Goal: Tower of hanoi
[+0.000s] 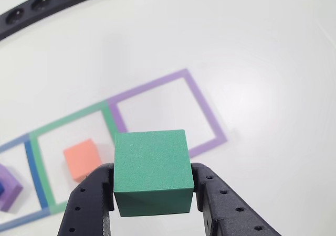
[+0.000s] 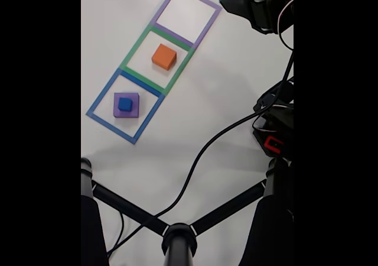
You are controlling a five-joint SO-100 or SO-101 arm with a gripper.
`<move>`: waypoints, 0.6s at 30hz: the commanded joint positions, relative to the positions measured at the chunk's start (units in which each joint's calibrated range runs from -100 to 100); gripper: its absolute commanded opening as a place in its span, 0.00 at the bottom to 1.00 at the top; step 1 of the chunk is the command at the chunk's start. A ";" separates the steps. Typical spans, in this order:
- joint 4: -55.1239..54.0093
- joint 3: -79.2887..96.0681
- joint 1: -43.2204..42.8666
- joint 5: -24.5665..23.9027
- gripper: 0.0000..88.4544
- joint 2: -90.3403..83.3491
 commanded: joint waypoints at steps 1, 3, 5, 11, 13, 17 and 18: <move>-8.25 7.52 3.13 0.00 0.08 -0.39; -15.37 14.97 4.50 0.00 0.09 -1.11; -24.19 23.51 5.87 0.00 0.09 -1.91; -51.71 46.68 8.77 0.00 0.09 -1.03; -54.62 48.77 8.85 0.00 0.09 1.06; -68.06 54.31 8.16 0.00 0.09 6.83; -72.59 55.86 8.08 0.00 0.09 9.07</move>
